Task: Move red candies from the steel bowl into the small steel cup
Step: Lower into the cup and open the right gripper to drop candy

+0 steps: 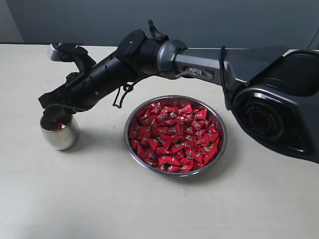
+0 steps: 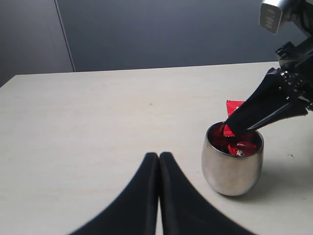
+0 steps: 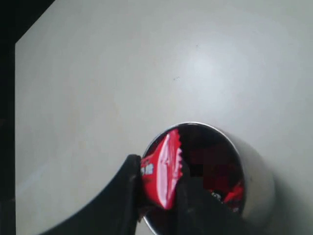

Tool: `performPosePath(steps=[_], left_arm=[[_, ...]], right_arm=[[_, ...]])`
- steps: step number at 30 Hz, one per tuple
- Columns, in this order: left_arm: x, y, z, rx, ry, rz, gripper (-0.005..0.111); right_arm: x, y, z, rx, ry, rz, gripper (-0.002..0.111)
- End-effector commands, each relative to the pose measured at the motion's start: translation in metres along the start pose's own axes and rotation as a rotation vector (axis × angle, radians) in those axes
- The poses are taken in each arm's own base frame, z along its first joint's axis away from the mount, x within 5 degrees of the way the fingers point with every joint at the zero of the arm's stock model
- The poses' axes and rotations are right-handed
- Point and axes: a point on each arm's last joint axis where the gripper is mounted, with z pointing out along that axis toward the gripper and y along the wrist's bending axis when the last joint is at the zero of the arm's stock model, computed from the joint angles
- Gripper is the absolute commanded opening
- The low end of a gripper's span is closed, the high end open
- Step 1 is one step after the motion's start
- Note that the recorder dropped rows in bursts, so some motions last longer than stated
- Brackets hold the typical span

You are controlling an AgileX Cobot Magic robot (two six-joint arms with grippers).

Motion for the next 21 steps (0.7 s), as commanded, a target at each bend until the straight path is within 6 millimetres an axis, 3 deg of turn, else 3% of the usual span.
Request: performPosePath(steps=[1, 12, 21], left_arm=[[0.001, 0.000, 0.000, 0.000, -0.002, -0.005, 0.000], [0.001, 0.000, 0.000, 0.000, -0.002, -0.005, 0.000], [0.001, 0.000, 0.000, 0.000, -0.002, -0.005, 0.000]], right_arm=[[-0.003, 0.003, 0.001, 0.013, -0.025, 0.000, -0.001], [-0.002, 0.002, 0.003, 0.069, -0.004, -0.062, -0.001], [-0.028, 0.022, -0.011, 0.186, 0.093, -0.251, -0.001]])
